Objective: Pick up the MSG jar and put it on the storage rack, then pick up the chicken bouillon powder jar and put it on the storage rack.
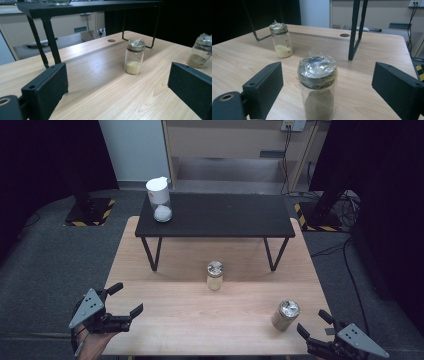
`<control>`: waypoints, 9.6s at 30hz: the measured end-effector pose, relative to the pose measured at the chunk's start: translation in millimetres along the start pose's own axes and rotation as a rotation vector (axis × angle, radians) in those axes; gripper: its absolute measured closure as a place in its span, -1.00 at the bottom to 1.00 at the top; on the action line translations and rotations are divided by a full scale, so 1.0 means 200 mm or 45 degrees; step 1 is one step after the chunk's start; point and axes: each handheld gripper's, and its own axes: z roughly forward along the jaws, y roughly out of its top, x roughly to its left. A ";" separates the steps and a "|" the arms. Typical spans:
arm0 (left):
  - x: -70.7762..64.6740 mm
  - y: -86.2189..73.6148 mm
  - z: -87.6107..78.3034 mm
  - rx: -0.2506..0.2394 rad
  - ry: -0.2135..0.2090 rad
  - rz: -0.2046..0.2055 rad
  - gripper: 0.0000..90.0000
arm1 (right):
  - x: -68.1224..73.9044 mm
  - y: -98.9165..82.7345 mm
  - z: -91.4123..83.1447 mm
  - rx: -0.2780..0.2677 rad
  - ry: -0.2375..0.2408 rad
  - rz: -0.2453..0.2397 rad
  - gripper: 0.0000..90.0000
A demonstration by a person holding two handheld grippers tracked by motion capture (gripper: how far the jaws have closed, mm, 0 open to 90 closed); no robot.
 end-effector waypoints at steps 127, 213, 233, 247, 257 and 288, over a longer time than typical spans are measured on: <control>0.11 -0.22 0.01 0.034 -0.090 -0.054 -1.00 | 0.16 0.38 0.23 0.019 0.139 -0.079 -0.91; 0.11 -0.21 0.00 0.052 -0.110 -0.041 -1.00 | 0.35 0.58 1.35 0.317 0.343 -0.185 -0.83; 0.11 -0.21 0.01 0.052 -0.112 -0.049 -1.00 | 0.37 0.51 1.52 0.362 0.375 -0.190 -0.50; 0.11 -0.21 0.01 0.050 -0.111 -0.049 -1.00 | 0.36 0.47 1.53 0.322 0.360 -0.170 -0.22; 0.11 -0.22 0.00 0.049 -0.111 -0.050 -1.00 | 0.37 0.49 1.52 0.325 0.373 -0.199 -0.22; 0.12 -0.22 0.00 0.044 -0.115 -0.056 -1.00 | 0.34 1.08 1.38 0.391 0.754 -0.395 -0.21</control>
